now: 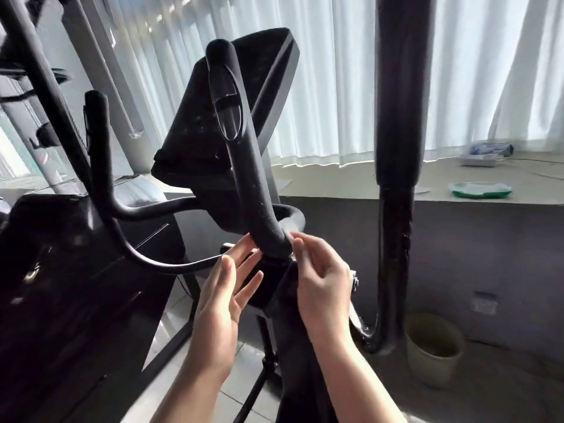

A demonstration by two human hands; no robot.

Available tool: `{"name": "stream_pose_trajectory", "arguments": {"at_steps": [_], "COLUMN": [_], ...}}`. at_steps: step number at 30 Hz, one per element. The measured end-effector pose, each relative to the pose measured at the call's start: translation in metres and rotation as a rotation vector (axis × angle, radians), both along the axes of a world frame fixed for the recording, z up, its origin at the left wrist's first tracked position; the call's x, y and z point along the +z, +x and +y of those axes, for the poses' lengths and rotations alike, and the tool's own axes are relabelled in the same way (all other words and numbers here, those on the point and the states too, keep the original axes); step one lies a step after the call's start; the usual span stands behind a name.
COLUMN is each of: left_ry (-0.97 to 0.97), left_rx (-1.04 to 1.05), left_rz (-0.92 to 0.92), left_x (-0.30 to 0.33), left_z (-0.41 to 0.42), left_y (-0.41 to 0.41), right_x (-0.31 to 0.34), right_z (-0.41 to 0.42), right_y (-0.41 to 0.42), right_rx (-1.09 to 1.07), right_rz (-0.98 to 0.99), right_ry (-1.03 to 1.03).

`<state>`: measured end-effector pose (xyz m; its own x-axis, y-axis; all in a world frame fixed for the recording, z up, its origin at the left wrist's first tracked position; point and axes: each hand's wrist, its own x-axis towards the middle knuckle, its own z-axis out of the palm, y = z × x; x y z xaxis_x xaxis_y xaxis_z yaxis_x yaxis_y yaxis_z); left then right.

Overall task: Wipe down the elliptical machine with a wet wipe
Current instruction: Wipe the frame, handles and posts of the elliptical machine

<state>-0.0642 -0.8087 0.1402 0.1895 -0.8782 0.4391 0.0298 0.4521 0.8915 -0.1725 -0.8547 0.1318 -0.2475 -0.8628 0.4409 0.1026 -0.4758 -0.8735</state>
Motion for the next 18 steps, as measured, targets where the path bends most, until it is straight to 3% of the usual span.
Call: {"name": "stream_pose_trajectory", "arguments": {"at_steps": [5, 10, 14, 18], "left_ry": [0.023, 0.141, 0.418, 0.538], "left_rx": [0.116, 0.032, -0.098, -0.164], "left_rz": [0.022, -0.13, -0.063, -0.026], "left_x": [-0.048, -0.115, -0.158, -0.176], "left_z": [0.022, 0.056, 0.053, 0.034], "left_y": [-0.022, -0.088, -0.152, -0.201], "right_x": [-0.032, -0.091, -0.118, -0.135], "right_z": [0.069, 0.086, 0.085, 0.057], "right_y": [-0.037, -0.127, -0.19, -0.228], "right_rx": [0.176, 0.2, 0.365, 0.294], "right_rz": [-0.007, 0.032, 0.091, 0.143], "right_ry": [-0.069, 0.336, 0.667, 0.812]}}
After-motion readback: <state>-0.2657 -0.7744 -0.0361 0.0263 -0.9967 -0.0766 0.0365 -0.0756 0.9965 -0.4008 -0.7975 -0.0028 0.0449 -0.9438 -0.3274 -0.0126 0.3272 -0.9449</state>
